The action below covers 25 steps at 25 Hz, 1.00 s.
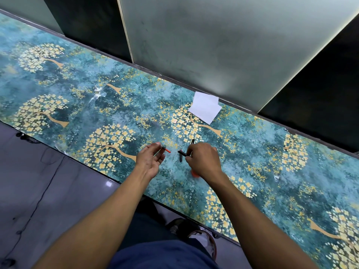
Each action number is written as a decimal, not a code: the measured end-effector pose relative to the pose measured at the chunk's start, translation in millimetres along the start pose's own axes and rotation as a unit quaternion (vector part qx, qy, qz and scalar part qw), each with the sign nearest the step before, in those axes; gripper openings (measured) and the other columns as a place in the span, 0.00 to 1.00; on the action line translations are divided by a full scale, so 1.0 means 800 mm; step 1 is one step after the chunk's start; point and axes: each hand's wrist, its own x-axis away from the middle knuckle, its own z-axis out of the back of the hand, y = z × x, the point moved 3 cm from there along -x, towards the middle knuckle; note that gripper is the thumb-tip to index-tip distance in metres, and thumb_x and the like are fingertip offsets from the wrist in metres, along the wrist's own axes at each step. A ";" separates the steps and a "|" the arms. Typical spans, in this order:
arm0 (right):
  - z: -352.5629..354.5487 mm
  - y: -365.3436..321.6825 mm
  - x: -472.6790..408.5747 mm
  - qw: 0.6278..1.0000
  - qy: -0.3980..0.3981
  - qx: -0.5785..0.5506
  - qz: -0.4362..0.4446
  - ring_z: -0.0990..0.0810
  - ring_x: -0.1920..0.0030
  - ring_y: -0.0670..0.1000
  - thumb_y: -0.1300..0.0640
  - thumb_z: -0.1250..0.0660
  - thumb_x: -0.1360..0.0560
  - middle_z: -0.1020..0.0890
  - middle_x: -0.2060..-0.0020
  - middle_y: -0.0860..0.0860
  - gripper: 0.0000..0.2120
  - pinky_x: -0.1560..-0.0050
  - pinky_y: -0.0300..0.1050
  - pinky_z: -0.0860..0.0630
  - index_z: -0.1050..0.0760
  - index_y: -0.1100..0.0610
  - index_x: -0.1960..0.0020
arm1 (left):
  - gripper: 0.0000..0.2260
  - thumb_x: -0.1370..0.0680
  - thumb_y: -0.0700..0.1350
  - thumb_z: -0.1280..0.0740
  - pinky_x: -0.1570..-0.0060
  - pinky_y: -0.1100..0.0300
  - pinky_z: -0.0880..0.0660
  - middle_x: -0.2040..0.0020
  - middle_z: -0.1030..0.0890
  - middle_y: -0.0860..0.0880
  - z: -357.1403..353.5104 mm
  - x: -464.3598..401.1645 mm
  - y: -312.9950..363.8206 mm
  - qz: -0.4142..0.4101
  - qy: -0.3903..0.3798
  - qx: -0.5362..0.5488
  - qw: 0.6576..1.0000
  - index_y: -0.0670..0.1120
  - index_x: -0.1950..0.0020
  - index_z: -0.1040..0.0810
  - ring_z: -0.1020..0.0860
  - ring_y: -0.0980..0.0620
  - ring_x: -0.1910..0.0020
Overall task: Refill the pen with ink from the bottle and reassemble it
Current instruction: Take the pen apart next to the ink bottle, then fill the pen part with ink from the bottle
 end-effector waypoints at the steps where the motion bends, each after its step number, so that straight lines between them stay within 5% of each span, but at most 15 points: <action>1: -0.004 -0.009 -0.004 1.000 -0.010 0.015 0.005 0.21 0.50 0.58 0.55 0.32 0.26 0.17 0.58 0.52 0.04 0.42 0.54 0.30 0.18 0.52 0.54 | 0.05 0.25 0.38 0.29 0.62 0.58 0.25 0.61 0.20 0.47 0.004 0.001 0.004 -0.005 0.003 -0.006 1.000 0.45 0.56 0.23 0.21 0.50 0.64; 8: -0.040 -0.058 -0.021 0.983 -0.084 0.151 0.056 0.24 0.47 0.61 0.61 0.35 0.24 0.19 0.59 0.57 0.07 0.38 0.58 0.32 0.31 0.56 0.59 | 0.05 0.25 0.37 0.29 0.64 0.58 0.25 0.63 0.19 0.47 0.027 0.018 -0.003 -0.003 0.005 -0.054 0.999 0.45 0.56 0.23 0.20 0.51 0.66; 13: -0.046 -0.044 -0.021 0.989 -0.059 0.133 0.032 0.23 0.48 0.61 0.61 0.32 0.26 0.19 0.62 0.56 0.08 0.41 0.56 0.30 0.29 0.57 0.62 | 0.05 0.24 0.36 0.29 0.63 0.59 0.25 0.63 0.18 0.47 0.024 0.019 -0.014 0.002 -0.021 -0.108 0.994 0.44 0.57 0.22 0.19 0.52 0.66; 18: -0.036 0.000 -0.009 0.995 -0.048 -0.087 -0.007 0.18 0.58 0.55 0.52 0.28 0.27 0.15 0.62 0.52 0.05 0.55 0.48 0.23 0.18 0.53 0.58 | 0.04 0.24 0.35 0.30 0.60 0.59 0.22 0.63 0.17 0.46 -0.010 0.015 -0.025 0.020 -0.075 -0.138 0.987 0.43 0.56 0.23 0.18 0.52 0.66; 21: -0.018 0.017 0.014 0.967 -0.039 -0.250 -0.029 0.19 0.63 0.45 0.48 0.28 0.24 0.15 0.64 0.47 0.09 0.62 0.43 0.25 0.17 0.52 0.58 | 0.04 0.23 0.35 0.31 0.54 0.57 0.22 0.64 0.17 0.47 -0.035 0.020 -0.025 0.028 -0.127 -0.127 0.983 0.42 0.55 0.24 0.17 0.51 0.65; 25: 0.001 0.036 0.046 0.928 0.011 -0.363 -0.081 0.16 0.66 0.49 0.52 0.24 0.26 0.15 0.66 0.49 0.05 0.63 0.43 0.21 0.17 0.52 0.56 | 0.04 0.23 0.34 0.32 0.53 0.57 0.22 0.63 0.17 0.46 -0.067 0.032 -0.032 0.027 -0.167 -0.121 0.978 0.42 0.54 0.24 0.18 0.51 0.63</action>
